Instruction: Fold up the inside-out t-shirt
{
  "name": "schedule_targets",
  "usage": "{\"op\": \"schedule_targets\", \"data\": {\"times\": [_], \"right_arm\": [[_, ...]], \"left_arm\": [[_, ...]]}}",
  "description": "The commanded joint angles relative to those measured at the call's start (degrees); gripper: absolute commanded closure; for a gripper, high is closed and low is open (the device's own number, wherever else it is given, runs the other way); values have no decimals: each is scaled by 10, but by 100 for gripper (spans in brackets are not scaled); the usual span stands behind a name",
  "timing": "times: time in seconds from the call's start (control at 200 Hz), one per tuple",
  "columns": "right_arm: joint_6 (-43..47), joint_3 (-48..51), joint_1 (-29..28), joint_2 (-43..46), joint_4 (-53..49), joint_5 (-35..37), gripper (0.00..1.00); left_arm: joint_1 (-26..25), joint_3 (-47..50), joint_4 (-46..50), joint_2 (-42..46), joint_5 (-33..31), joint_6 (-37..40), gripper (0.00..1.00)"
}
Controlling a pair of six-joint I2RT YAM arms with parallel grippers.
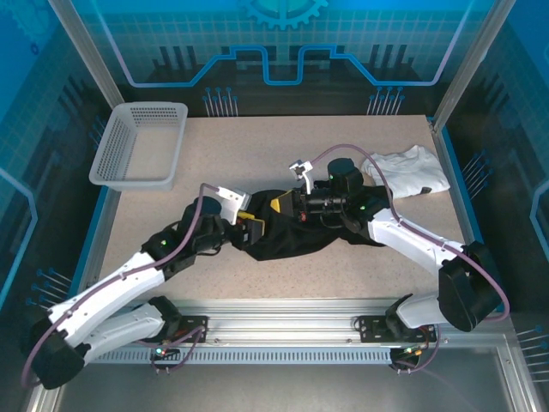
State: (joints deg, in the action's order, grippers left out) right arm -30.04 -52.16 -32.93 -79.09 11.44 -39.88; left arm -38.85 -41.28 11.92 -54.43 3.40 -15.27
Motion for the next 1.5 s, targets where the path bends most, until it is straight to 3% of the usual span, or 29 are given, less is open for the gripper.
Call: {"op": "schedule_targets", "data": {"times": [0.0,0.075,0.175,0.22,0.32,0.37,0.43,0.56,0.67,0.82,0.985,1.165,1.361,1.496], "right_arm": [[-5,-9,8,12,4,-2,100],[-4,-7,9,16,2,-2,100],[4,-4,11,22,-9,4,100],[16,-7,11,26,-35,23,100],[70,-56,0,26,-191,182,100],[88,-88,-12,18,-248,278,93],[105,-111,-26,13,-276,343,82],[163,-124,-47,41,-324,433,62],[211,-71,-54,119,-306,409,52],[233,32,-74,220,-221,304,47],[207,103,-90,228,-107,207,47],[211,98,-113,172,-68,232,49],[220,79,-113,146,-64,243,65],[219,87,-102,163,-63,241,63]], "left_arm": [[-1,-27,-25,-25,4,23,57],[0,-33,-34,-45,0,27,64],[0,-37,-43,-58,7,26,91],[0,-40,-41,-54,17,21,97],[0,-53,-31,-26,75,-3,100],[0,-60,-38,-13,124,-28,100],[0,-71,-55,-4,166,-70,100],[4,-97,-54,4,117,-162,100],[5,-118,-47,-10,91,-192,100],[5,-143,-46,-30,94,-208,100],[5,-146,-49,-30,92,-208,100],[5,-142,-52,-30,100,-206,100],[22,-132,-55,-19,97,-206,100],[36,-121,-63,-12,110,-210,100]]}}
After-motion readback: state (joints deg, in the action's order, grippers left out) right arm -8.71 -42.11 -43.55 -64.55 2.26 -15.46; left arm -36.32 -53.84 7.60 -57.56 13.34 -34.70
